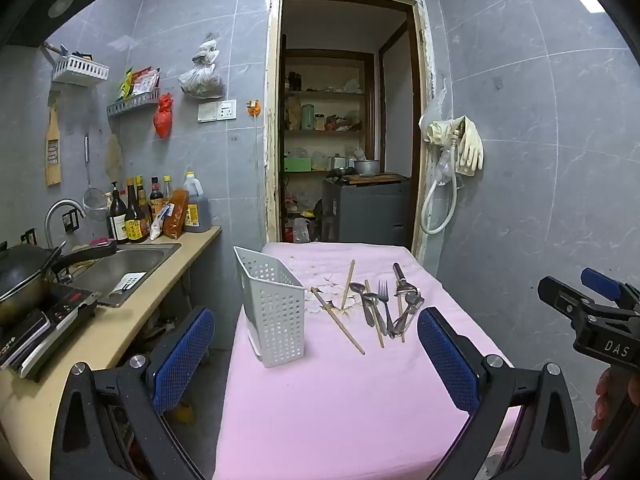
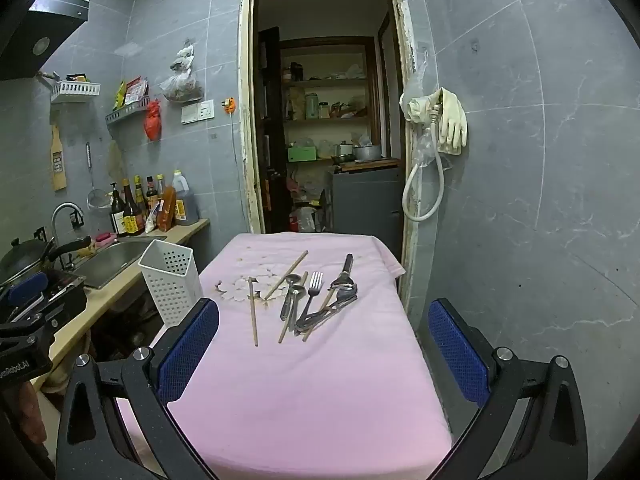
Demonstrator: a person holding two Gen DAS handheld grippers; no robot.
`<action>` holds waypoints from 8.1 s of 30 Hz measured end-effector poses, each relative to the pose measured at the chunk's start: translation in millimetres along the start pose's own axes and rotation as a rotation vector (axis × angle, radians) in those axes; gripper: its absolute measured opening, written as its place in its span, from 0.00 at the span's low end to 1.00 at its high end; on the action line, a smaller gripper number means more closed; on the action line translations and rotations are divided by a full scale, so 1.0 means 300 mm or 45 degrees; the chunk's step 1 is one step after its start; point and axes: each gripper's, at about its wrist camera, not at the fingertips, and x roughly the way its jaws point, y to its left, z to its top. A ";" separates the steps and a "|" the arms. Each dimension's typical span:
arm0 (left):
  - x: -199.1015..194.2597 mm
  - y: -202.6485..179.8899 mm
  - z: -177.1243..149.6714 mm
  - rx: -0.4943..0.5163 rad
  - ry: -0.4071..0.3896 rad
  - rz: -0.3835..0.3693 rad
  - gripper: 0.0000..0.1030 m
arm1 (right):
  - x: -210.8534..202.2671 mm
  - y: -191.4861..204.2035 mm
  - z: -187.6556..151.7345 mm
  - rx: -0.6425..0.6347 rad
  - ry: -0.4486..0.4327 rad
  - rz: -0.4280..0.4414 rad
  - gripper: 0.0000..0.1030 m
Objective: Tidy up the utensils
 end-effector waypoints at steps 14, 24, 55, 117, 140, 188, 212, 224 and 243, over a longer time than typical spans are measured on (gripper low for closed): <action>0.004 -0.004 -0.003 -0.007 -0.003 -0.011 0.99 | -0.005 0.026 -0.008 -0.003 0.010 0.018 0.99; 0.019 0.038 -0.030 -0.010 0.000 -0.004 0.99 | 0.010 0.023 -0.010 0.001 0.016 0.022 0.99; 0.022 0.035 -0.032 -0.015 0.004 -0.002 0.99 | 0.024 0.020 -0.012 0.000 0.023 0.026 0.99; 0.141 -0.016 -0.020 0.006 -0.024 -0.045 0.99 | 0.091 -0.016 0.042 0.037 -0.014 -0.093 0.99; 0.583 -0.144 0.209 0.014 -0.005 -0.061 0.99 | 0.542 -0.131 0.243 0.027 0.016 -0.104 0.99; 1.857 -0.285 0.059 0.019 0.623 -0.009 0.56 | 1.937 -0.178 -0.033 0.029 0.649 0.292 0.57; 1.929 -0.272 0.156 0.009 0.795 -0.113 0.08 | 1.926 -0.141 0.021 0.217 0.822 0.311 0.17; 1.611 -0.202 0.294 -0.072 0.606 -0.201 0.08 | 1.567 -0.149 0.193 0.149 0.519 0.320 0.16; 1.059 0.021 0.570 -0.172 0.192 -0.269 0.08 | 1.073 0.054 0.486 0.061 0.198 0.391 0.16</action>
